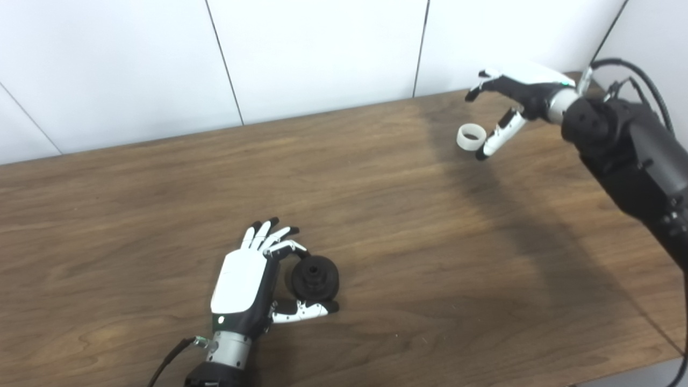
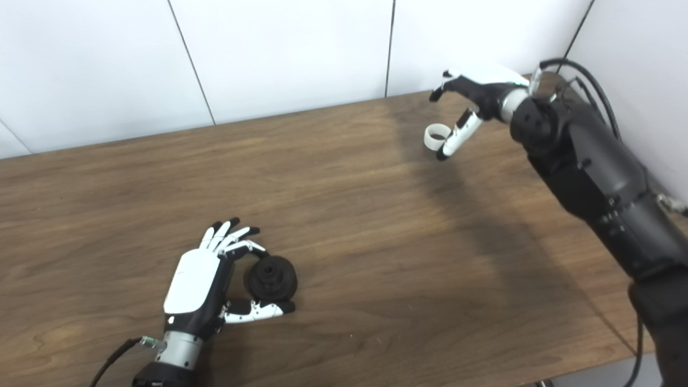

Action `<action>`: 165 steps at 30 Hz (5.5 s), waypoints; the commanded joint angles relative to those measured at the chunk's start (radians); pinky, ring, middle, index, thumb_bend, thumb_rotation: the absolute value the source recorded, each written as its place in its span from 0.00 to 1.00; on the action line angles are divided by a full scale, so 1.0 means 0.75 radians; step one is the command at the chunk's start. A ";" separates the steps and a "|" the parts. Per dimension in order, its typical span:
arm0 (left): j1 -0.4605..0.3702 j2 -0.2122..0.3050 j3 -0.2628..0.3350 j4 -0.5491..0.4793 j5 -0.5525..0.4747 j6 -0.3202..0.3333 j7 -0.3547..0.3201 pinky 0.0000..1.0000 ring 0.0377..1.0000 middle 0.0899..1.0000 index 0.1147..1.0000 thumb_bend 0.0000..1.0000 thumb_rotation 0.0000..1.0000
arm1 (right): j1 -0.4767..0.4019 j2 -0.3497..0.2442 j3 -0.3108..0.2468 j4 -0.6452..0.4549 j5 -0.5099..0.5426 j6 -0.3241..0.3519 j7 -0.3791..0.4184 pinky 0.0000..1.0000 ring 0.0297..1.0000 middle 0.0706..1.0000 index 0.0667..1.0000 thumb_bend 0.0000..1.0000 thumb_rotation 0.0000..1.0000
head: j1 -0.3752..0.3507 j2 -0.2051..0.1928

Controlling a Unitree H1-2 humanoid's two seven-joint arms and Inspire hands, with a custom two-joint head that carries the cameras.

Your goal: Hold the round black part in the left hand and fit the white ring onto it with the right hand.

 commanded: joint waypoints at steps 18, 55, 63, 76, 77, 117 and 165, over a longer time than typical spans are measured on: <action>0.053 -0.008 -0.023 0.109 0.018 0.025 0.005 1.00 0.95 0.82 0.42 0.52 0.06 | -0.409 -0.089 0.203 0.266 -0.142 -0.144 0.348 0.99 1.00 1.00 0.82 1.00 0.29 | 0.012 0.005; 0.076 -0.023 -0.027 0.107 0.021 0.030 0.025 1.00 0.96 0.82 0.42 0.52 0.06 | -0.333 0.017 0.199 0.375 -0.223 -0.198 0.200 1.00 1.00 1.00 0.81 0.99 0.31 | 0.062 -0.023; 0.076 -0.021 -0.028 0.099 0.029 0.035 0.018 1.00 0.96 0.82 0.42 0.52 0.06 | -0.302 0.024 0.189 0.377 -0.223 -0.190 0.179 1.00 1.00 1.00 0.81 0.98 0.28 | 0.056 -0.011; 0.079 -0.025 -0.031 0.099 0.029 0.031 0.024 1.00 0.96 0.82 0.42 0.52 0.06 | -0.276 0.026 0.190 0.405 -0.228 -0.215 0.102 1.00 1.00 1.00 0.80 0.95 0.25 | 0.064 -0.006; 0.079 -0.026 -0.030 0.099 0.030 0.032 0.025 1.00 0.96 0.82 0.42 0.52 0.06 | -0.274 0.026 0.190 0.407 -0.230 -0.216 0.097 1.00 1.00 1.00 0.79 0.94 0.25 | 0.064 -0.006; 0.076 -0.037 -0.039 0.099 0.044 0.039 0.031 1.00 0.96 0.82 0.42 0.52 0.06 | -0.237 0.058 0.165 0.468 -0.235 -0.261 -0.045 1.00 1.00 0.99 0.76 0.92 0.22 | 0.102 -0.002; 0.071 -0.046 -0.044 0.091 0.057 0.046 0.024 1.00 0.95 0.82 0.42 0.52 0.06 | -0.157 0.083 0.159 0.438 -0.339 -0.248 -0.175 1.00 1.00 1.00 0.71 0.91 0.24 | 0.098 -0.004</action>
